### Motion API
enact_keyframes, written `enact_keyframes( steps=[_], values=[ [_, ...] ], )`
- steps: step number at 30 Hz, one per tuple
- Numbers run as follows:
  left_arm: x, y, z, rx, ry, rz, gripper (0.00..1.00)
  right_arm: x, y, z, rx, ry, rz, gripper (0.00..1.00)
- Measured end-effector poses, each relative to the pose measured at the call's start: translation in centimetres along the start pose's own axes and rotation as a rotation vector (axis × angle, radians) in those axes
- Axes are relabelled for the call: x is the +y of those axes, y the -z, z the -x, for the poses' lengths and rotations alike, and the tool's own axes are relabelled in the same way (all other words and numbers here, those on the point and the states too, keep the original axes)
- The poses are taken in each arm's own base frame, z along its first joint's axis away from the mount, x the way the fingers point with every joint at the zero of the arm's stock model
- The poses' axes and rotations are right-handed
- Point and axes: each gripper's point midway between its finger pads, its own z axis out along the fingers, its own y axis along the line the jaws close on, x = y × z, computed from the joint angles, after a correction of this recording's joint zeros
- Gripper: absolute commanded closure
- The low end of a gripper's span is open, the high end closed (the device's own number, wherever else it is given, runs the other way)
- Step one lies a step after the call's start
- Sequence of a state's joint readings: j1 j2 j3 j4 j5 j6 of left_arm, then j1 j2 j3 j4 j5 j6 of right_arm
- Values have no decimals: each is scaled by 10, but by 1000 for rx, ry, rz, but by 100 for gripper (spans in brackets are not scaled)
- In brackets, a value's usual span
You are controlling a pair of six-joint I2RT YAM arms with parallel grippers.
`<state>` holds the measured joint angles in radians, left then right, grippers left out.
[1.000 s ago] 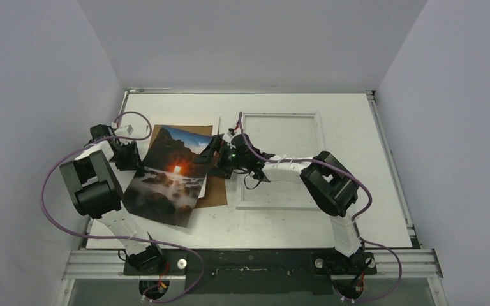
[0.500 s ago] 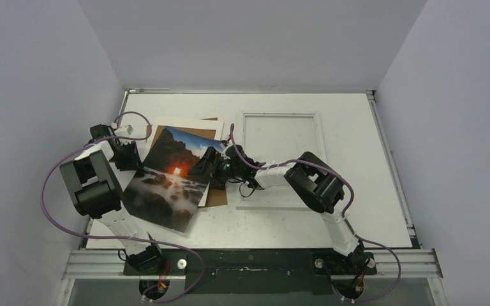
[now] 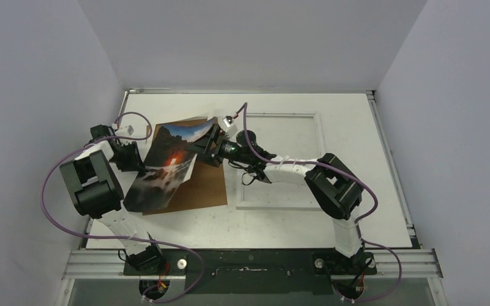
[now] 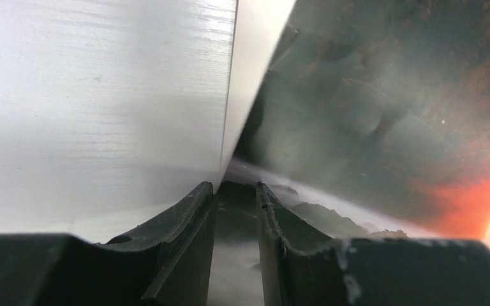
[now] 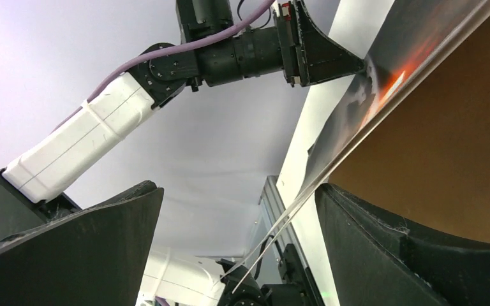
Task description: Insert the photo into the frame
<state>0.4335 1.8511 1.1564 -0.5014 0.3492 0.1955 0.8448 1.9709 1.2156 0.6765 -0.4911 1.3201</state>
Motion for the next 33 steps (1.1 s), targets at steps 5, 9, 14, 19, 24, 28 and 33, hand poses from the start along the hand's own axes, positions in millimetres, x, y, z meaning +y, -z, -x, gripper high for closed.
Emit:
enact_keyframes(
  steps=[5,9,14,19,24,28,33],
  values=[
    [-3,0,-2,8,8,-16,72,6,-1,1,-9,-24,36,8],
    [-5,1,-4,13,14,-26,72,-3,-5,-2,-7,-58,47,9],
    [-6,1,-4,16,16,-30,72,-31,-12,-12,13,-92,5,14],
    [-8,1,-5,19,18,-37,72,-36,-14,-16,20,-104,-3,30],
    [-11,2,-8,30,24,-51,72,-38,-14,-16,21,-82,-8,39],
    [-14,4,-12,52,35,-62,72,-35,-11,-15,23,-55,-23,46],
    [-17,7,-16,75,54,-75,72,-20,-8,-12,17,-34,4,47]
  ],
)
